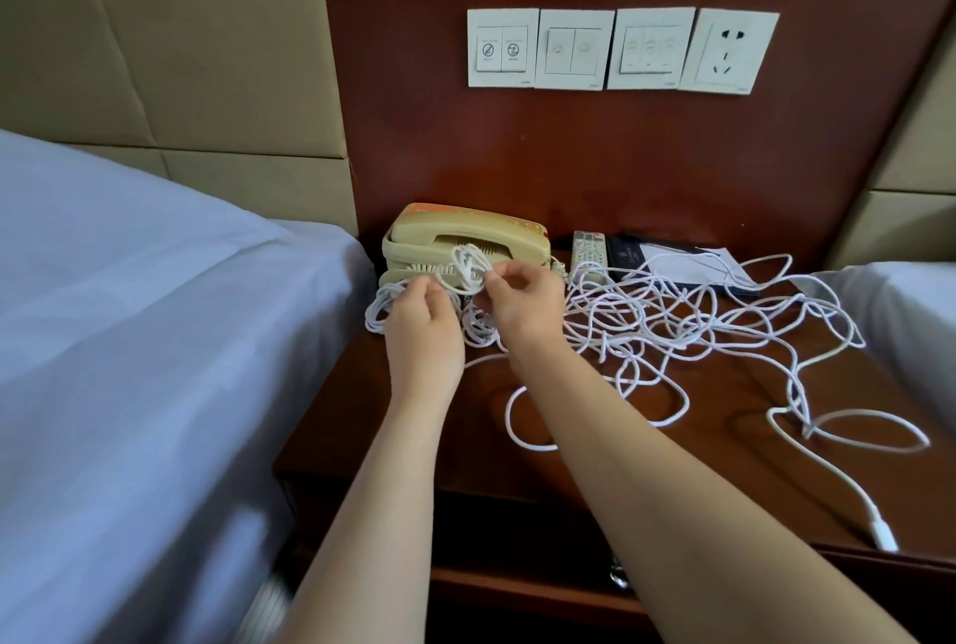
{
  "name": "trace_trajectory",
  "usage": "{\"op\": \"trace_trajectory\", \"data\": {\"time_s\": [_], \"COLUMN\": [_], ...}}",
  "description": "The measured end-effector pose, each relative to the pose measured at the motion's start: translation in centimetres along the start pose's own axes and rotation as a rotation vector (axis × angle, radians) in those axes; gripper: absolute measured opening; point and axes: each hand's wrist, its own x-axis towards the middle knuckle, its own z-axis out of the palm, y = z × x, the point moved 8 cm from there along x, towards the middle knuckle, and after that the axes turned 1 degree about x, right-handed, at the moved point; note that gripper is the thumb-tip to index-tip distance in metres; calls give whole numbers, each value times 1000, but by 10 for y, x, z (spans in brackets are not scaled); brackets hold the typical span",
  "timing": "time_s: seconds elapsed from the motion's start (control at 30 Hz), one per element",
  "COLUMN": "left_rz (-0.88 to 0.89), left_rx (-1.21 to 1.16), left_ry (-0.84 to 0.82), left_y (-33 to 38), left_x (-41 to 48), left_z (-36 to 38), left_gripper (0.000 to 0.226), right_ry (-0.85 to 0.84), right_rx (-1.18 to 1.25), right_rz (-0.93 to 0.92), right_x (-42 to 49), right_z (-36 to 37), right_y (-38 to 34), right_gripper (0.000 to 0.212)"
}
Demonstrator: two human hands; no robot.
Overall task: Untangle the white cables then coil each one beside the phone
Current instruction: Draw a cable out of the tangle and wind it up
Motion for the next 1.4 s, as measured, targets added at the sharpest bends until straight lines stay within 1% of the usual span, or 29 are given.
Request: {"op": "trace_trajectory", "data": {"time_s": [0.03, 0.1, 0.2, 0.27, 0.37, 0.6, 0.77, 0.93, 1.07, 1.17, 1.27, 1.4], "left_rz": [32, 106, 235, 241, 217, 214, 236, 201, 198, 217, 238, 268], "left_rx": [64, 233, 433, 521, 591, 528, 540, 525, 519, 544, 546, 505], "left_ry": [-12, -89, -260, -344, -373, -325, -246, -202, -207, -219, -216, -226], "left_y": [-2, -7, -12, -16, -21, -22, -20, -15, -15, -13, -8, 4], "left_x": [1, 2, -2, -7, -11, -11, -10, -10, -10, -11, -13, -18], "left_z": [3, 14, 37, 46, 48, 46, 43, 46, 50, 53, 54, 52], "left_gripper": [29, 34, 35, 34, 33, 39, 36, 36, 36, 35, 32, 32], "right_ry": [18, 54, 65, 38, -10, -181, -280, -255, -229, -228, -217, -219], "right_rx": [16, -26, -159, -229, -371, -632, -764, -875, -896, -962, -1036, -1032], "right_rz": [39, 51, -17, -58, -130, -288, -332, -347, -348, -351, -396, -424], "right_x": [5, 10, 13, 13, 16, 18, 21, 25, 27, 24, 20, 10], "right_z": [-2, -12, -32, -39, -42, -45, -43, -36, -37, -37, -37, -46], "right_y": [7, 15, 15, 14, 12, 8, 8, 8, 5, 2, -7, -23], "right_gripper": [17, 12, 6, 8, 11, 9, 9, 14, 16, 16, 16, 19]}}
